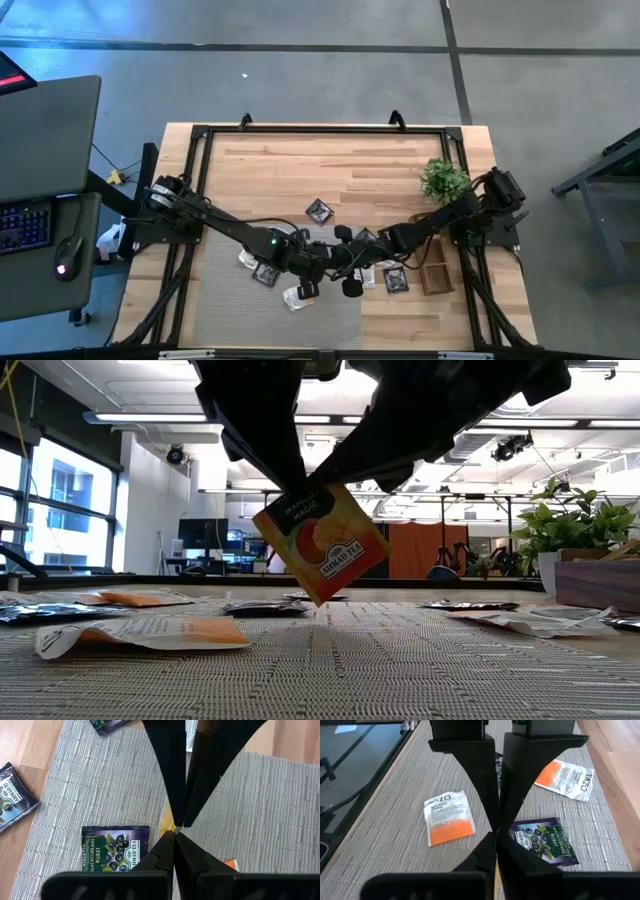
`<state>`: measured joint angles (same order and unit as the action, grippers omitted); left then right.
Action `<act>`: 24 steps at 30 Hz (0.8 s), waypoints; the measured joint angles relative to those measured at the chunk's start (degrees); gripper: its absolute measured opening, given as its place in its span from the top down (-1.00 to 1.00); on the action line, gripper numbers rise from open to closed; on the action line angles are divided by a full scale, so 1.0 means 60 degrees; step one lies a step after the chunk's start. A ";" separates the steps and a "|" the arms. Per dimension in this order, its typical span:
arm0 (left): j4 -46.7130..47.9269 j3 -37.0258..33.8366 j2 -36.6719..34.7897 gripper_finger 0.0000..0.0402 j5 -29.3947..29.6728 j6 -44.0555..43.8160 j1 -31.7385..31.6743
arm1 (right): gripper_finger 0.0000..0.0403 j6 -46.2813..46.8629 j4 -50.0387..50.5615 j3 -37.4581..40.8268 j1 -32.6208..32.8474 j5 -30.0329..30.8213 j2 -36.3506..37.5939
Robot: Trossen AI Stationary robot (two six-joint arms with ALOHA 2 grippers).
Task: Pick & Place Tea
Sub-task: Put the orange tea bag into the top section of the wooden organizer
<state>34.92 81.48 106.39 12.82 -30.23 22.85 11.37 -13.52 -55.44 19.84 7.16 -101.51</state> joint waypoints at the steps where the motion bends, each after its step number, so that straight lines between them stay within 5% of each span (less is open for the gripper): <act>1: -0.0028 -0.0002 0.0000 1.00 0.0000 0.0001 0.0000 | 0.98 0.0016 0.0004 0.0000 0.0003 -0.0001 0.0000; 9: -0.0114 -0.0006 0.0000 0.94 0.0226 0.0066 -0.0008 | 0.98 0.0753 0.1039 -0.0025 0.0041 0.0354 0.0003; 17: -0.0048 -0.0006 0.0000 0.55 0.0978 0.0103 -0.0004 | 0.99 0.1588 0.2571 -0.0015 0.0265 0.1471 0.0152; 24: 0.0372 -0.0004 -0.0173 0.42 0.1789 -0.1258 0.0002 | 0.99 0.3733 0.7421 -0.0005 0.0547 0.4147 0.2696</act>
<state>37.16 81.46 105.35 23.55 -37.78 22.86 33.77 31.01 -55.47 23.11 32.04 -85.34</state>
